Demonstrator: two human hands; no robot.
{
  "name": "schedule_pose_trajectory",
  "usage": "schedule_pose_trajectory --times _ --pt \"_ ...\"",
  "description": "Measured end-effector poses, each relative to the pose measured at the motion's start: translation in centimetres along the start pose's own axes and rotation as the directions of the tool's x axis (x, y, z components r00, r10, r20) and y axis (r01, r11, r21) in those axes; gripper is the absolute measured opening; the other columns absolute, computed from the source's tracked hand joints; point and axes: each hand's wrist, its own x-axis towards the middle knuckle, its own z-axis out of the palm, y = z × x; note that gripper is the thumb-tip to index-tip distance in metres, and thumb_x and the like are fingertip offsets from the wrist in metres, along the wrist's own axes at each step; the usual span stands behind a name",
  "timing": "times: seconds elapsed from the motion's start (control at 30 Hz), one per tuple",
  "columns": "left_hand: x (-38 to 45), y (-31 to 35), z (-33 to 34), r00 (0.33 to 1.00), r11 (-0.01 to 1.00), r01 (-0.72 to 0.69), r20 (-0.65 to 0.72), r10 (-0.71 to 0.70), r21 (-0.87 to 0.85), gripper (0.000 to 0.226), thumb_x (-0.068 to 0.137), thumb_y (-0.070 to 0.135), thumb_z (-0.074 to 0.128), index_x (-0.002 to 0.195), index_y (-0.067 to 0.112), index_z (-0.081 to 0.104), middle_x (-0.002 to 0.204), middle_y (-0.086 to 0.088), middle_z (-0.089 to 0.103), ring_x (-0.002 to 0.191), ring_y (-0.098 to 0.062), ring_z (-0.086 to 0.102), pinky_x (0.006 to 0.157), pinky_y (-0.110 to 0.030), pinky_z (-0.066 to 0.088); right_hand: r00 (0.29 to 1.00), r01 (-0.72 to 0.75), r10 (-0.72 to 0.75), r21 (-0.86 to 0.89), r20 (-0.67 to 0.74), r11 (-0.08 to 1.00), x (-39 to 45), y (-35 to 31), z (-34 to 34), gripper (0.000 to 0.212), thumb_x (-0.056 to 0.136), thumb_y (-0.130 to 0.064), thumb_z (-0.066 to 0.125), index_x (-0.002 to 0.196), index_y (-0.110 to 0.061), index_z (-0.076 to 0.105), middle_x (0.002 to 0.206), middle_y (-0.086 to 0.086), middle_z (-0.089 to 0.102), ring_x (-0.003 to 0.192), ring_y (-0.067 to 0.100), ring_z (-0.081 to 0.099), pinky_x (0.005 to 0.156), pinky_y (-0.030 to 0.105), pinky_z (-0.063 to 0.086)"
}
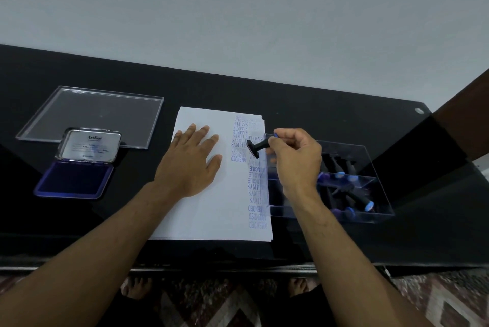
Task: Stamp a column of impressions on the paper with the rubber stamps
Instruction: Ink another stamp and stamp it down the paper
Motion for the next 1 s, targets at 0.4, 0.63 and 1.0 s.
schedule_pose_trajectory --times 0.4,0.63,1.0 --pt "0.5 5.3 -0.5 1.0 0.988 -0.006 0.024 0.01 -0.153 0.058 0.101 0.049 0.045 0.154 0.026 0.036 0.165 0.0 0.026 0.155 -0.025 0.016 0.125 -0.043 0.009 0.993 -0.049 0.058 0.087 -0.106 0.995 1.2 -0.4 -4.3 0.009 0.079 -0.007 0.068 0.083 -0.015 0.068 0.074 0.003 0.071 0.067 0.021 0.071 0.063 0.037 0.058" --pt "0.5 8.9 0.5 0.999 0.983 -0.045 -0.003 0.045 -0.178 0.057 0.101 0.048 0.047 0.153 0.027 0.038 0.165 0.001 0.027 0.154 -0.024 0.019 0.123 -0.039 0.009 0.99 0.129 -0.142 -0.286 -0.027 0.95 0.8 0.6 -5.3 0.015 0.075 -0.005 0.068 0.078 -0.018 0.059 0.075 -0.002 0.064 0.068 0.014 0.061 0.062 0.024 0.054" --pt "0.5 8.5 2.0 0.998 0.99 -0.069 -0.002 0.069 -0.124 0.056 0.102 0.046 0.047 0.152 0.021 0.041 0.163 -0.004 0.032 0.153 -0.026 0.022 0.124 -0.043 0.011 0.955 0.294 -0.205 -0.592 0.213 0.75 1.3 1.2 -4.4 0.016 0.077 -0.003 0.063 0.074 -0.018 0.057 0.083 -0.004 0.054 0.072 0.01 0.053 0.063 0.027 0.049"
